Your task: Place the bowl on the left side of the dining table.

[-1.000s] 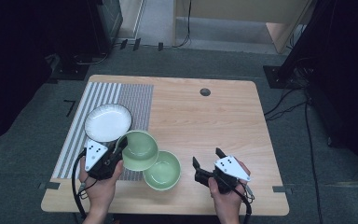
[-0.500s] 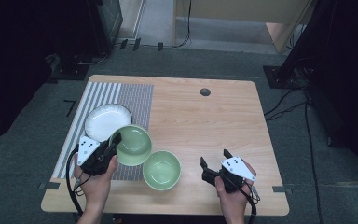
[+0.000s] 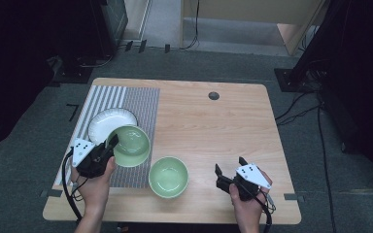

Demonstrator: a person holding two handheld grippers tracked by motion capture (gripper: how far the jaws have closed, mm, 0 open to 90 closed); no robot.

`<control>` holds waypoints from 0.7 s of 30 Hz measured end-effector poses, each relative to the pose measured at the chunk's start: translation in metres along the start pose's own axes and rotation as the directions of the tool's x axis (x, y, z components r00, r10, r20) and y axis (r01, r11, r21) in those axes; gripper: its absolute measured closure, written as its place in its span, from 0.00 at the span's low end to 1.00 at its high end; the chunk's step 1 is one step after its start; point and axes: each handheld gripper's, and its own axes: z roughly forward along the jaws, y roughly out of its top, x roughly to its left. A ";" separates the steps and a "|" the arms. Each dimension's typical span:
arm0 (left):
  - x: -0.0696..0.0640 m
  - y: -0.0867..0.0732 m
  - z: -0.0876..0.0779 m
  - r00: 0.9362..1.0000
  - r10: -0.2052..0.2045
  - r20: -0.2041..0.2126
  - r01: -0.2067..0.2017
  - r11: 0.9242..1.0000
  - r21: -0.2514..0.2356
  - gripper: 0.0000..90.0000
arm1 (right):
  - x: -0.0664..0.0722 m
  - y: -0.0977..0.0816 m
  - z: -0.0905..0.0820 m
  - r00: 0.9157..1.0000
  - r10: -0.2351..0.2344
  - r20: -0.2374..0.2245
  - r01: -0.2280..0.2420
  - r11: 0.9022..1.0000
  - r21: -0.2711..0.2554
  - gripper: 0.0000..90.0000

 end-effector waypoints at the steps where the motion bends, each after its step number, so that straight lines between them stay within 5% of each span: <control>1: 0.001 0.000 0.001 1.000 -0.001 -0.005 0.001 1.000 0.000 0.93 | -0.001 -0.001 0.000 1.000 0.003 0.004 -0.003 1.000 0.003 0.17; 21: 0.018 -0.003 0.016 0.999 -0.042 -0.033 0.042 0.999 0.016 0.94 | -0.030 -0.016 -0.003 0.997 0.049 0.065 -0.051 0.998 0.040 0.17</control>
